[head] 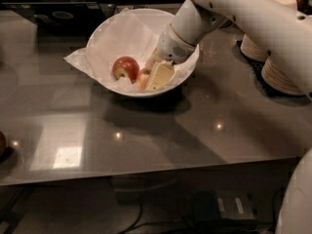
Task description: Pick apple from white bowl
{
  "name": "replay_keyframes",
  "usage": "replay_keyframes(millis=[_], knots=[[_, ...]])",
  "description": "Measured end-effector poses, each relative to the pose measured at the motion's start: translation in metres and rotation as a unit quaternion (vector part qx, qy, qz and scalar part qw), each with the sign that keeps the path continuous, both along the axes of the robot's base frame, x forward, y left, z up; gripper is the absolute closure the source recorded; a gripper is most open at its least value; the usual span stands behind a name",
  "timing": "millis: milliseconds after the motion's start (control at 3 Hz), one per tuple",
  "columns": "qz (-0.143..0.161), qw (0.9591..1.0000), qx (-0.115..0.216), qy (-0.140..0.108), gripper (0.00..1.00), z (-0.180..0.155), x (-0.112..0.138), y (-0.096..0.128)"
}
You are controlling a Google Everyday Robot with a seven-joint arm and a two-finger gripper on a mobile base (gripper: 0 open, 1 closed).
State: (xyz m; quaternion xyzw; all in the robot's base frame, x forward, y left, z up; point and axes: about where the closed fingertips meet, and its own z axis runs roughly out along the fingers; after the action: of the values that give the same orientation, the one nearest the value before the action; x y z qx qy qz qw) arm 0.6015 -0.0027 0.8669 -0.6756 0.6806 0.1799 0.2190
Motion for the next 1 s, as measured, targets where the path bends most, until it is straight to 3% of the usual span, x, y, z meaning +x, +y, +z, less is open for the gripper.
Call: replay_keyframes(millis=[333,1000], knots=[[-0.003,0.9999,-0.009,0.006,0.4,-0.0067,0.0003,0.0033],[-0.003,0.9999,-0.009,0.006,0.83,-0.0066,0.0003,0.0033]])
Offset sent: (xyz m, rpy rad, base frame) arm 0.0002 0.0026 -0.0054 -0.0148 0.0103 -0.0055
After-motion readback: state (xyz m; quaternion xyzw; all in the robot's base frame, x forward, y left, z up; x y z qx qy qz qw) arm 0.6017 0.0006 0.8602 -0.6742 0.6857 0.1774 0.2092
